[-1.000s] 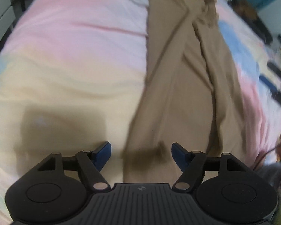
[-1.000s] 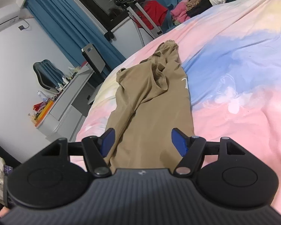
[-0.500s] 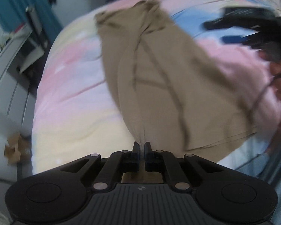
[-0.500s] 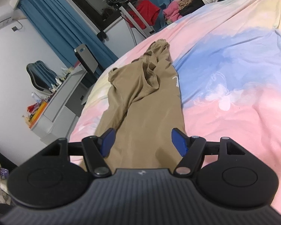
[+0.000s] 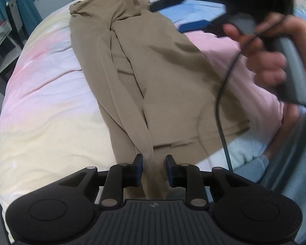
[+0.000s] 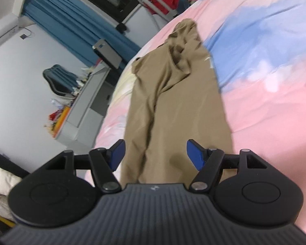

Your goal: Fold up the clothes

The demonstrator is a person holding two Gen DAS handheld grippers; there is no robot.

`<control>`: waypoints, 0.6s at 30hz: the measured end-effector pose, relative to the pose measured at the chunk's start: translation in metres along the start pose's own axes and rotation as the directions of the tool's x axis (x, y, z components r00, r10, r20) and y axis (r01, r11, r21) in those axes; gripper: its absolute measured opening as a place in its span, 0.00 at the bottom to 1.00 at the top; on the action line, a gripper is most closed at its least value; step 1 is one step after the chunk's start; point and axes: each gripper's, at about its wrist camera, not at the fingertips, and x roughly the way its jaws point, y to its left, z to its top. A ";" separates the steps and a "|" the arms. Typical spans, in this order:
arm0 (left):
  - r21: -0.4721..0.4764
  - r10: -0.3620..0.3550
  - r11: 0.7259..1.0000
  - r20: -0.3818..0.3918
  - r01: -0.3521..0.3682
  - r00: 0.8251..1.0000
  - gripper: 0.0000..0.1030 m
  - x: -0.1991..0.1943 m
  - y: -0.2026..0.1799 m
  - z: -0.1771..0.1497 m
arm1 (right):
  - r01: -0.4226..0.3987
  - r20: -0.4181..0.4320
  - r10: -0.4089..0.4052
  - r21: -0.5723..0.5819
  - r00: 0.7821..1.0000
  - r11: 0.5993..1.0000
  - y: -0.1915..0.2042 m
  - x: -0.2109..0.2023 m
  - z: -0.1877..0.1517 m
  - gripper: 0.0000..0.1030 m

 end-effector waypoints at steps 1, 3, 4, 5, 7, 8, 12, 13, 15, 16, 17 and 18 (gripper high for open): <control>-0.008 -0.010 1.000 0.022 0.010 1.000 0.33 -0.005 0.003 0.000 | -0.006 -0.002 0.006 0.000 1.000 1.000 0.001 0.002 -0.001 0.67; -0.025 -0.028 0.999 0.066 0.030 0.997 0.41 -0.015 0.010 0.001 | -0.005 -0.003 0.005 -0.005 1.000 1.000 0.005 0.006 -0.002 0.67; -0.033 -0.037 0.999 0.089 0.040 0.995 0.45 -0.019 0.014 0.001 | 0.004 0.000 -0.004 -0.010 1.000 1.000 0.006 0.007 -0.002 0.67; -0.040 -0.046 0.998 0.111 0.051 0.993 0.48 -0.024 0.017 0.002 | 0.020 0.006 -0.020 -0.018 1.000 1.000 0.008 0.006 -0.002 0.67; -0.055 -0.063 0.996 0.156 0.072 0.986 0.51 -0.034 0.024 0.002 | 0.041 0.019 -0.041 -0.028 0.999 0.999 0.009 0.003 0.000 0.67; -0.059 -0.061 0.996 0.181 0.073 0.982 0.54 -0.037 0.027 0.005 | 0.052 0.028 -0.051 -0.033 0.998 0.998 0.010 0.001 0.001 0.67; -0.108 -0.022 0.993 0.272 0.054 0.962 0.54 -0.032 0.047 0.037 | 0.091 0.067 -0.087 -0.058 0.994 0.994 0.011 -0.007 0.007 0.67; -0.128 -0.017 0.990 0.288 0.056 0.957 0.54 -0.026 0.052 0.046 | 0.099 0.076 -0.094 -0.065 0.993 0.993 0.011 -0.008 0.009 0.67; -0.162 -0.001 0.985 0.315 0.055 0.949 0.50 -0.011 0.063 0.064 | 0.116 0.096 -0.109 -0.078 0.989 0.990 0.010 -0.010 0.012 0.67; -0.165 0.001 0.985 0.311 0.053 0.950 0.48 -0.002 0.064 0.071 | 0.124 0.103 -0.115 -0.080 0.988 0.989 0.009 -0.011 0.014 0.67; -0.159 -0.002 0.986 0.295 0.051 0.955 0.46 0.011 0.063 0.076 | 0.131 0.109 -0.122 -0.081 0.987 0.988 0.008 -0.013 0.015 0.67; -0.153 -0.004 0.987 0.279 0.049 0.960 0.40 0.023 0.062 0.081 | 0.135 0.111 -0.126 -0.079 0.986 0.988 0.007 -0.013 0.015 0.67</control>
